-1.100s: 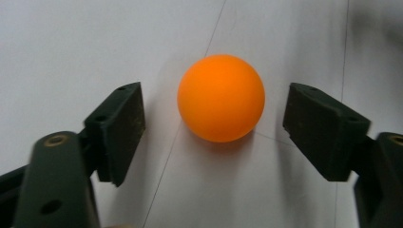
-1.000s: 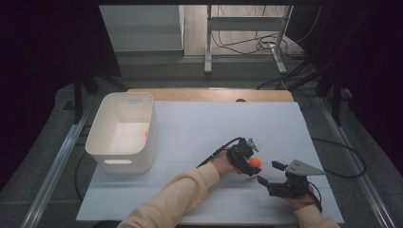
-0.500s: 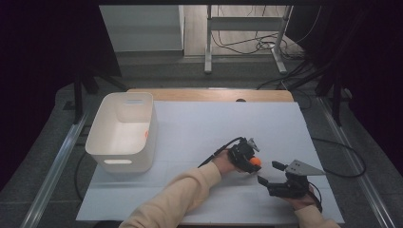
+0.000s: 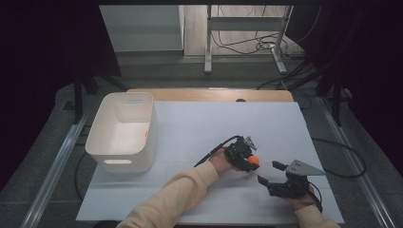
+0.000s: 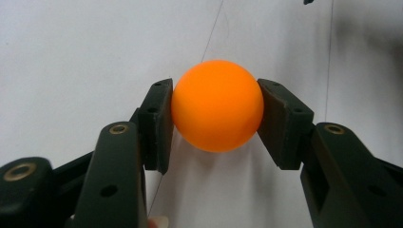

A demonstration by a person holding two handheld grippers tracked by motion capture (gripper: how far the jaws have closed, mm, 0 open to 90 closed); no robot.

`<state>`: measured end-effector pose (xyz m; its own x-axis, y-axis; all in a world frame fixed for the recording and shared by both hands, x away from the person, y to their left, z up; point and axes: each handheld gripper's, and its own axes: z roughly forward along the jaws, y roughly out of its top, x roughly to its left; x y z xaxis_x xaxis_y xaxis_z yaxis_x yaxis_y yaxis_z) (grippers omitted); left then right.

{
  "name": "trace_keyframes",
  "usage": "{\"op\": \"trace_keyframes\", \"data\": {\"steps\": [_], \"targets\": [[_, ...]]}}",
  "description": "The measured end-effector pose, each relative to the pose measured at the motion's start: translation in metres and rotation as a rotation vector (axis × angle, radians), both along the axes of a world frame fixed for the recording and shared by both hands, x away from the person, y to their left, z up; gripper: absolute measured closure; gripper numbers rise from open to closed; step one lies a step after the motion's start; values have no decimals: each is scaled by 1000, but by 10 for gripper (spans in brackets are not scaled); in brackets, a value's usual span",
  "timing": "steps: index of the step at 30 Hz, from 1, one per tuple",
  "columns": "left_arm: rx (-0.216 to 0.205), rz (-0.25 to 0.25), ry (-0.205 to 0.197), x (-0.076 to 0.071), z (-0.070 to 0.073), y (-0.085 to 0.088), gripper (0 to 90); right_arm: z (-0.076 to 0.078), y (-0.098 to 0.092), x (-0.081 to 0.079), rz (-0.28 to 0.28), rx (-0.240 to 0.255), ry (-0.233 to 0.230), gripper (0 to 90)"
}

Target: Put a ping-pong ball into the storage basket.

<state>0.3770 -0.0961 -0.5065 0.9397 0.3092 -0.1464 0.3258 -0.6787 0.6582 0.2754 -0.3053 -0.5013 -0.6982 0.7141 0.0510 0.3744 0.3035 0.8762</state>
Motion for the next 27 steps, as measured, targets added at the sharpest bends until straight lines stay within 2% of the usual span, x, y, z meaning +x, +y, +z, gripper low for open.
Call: {"op": "trace_keyframes", "data": {"steps": [8, 15, 18, 20, 27], "targets": [[-37, 17, 1, -5, 4, 12, 501, 0, 0, 0, 0, -1, 1, 160], [-49, 29, -5, -7, 5, 22, 500, 0, 0, 0, -1, -3, 1, 160], [-66, 27, 13, -8, 7, 26, 500, 0, 1, 0, -1, -4, 1, 160], [-76, 42, 9, -9, 9, 30, 500, 0, 1, 0, -1, -5, 0, 161], [-73, 45, -12, -12, 12, 39, 500, 0, 1, 0, -2, -7, 0, 161]]}}
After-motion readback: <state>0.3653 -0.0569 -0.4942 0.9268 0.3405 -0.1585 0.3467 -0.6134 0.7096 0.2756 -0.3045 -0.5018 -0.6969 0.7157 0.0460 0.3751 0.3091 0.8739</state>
